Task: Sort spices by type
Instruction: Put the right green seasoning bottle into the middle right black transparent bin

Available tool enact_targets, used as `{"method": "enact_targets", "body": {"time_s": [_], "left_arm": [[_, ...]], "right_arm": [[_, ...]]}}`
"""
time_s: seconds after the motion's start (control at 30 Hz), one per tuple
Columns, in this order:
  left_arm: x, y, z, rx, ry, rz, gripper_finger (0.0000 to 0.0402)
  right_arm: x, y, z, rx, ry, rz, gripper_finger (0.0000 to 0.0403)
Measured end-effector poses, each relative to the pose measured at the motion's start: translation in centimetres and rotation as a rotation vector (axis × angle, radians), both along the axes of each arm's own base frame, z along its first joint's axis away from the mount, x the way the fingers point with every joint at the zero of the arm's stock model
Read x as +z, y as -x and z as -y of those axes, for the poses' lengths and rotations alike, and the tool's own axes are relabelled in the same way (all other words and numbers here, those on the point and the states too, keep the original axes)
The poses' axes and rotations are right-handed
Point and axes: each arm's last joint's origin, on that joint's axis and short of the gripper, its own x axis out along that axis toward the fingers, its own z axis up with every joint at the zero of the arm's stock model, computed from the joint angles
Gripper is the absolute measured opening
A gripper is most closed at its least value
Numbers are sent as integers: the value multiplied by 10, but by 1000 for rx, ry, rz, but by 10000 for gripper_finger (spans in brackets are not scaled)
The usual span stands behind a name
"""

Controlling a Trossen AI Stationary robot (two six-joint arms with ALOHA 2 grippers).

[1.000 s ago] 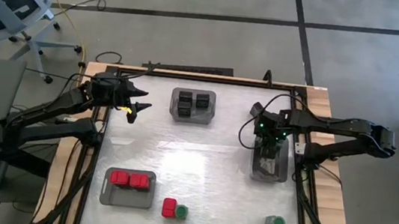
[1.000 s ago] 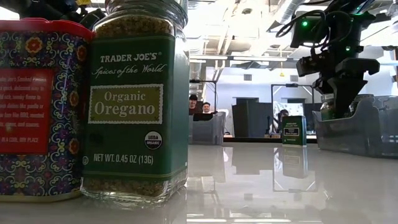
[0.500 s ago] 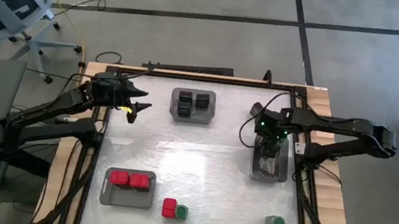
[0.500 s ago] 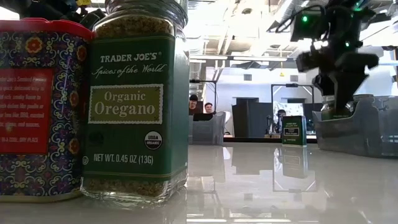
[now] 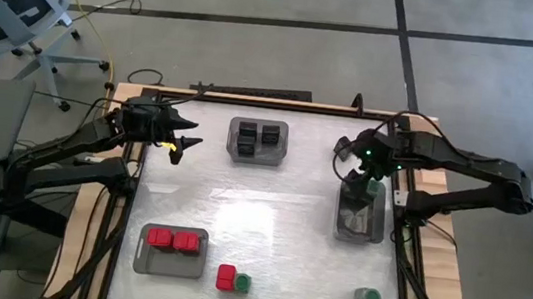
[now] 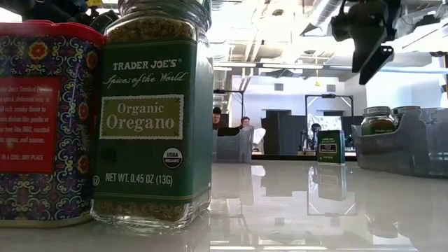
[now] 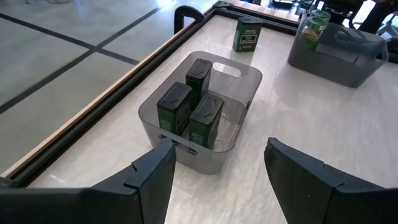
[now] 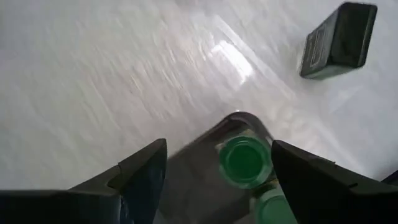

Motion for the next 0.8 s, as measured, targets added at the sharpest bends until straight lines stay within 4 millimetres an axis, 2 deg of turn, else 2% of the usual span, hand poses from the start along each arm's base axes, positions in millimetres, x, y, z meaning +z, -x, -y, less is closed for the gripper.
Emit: {"method": "enact_targets", "body": {"time_s": [0.53, 0.8], "left_arm": [[0, 0, 0, 7, 8, 5, 236], [1, -2, 3, -31, 10, 14, 236]], "right_arm": [[4, 1, -20, -425, -223, 71, 315], [4, 0, -36, -532, -307, 77, 314]]}}
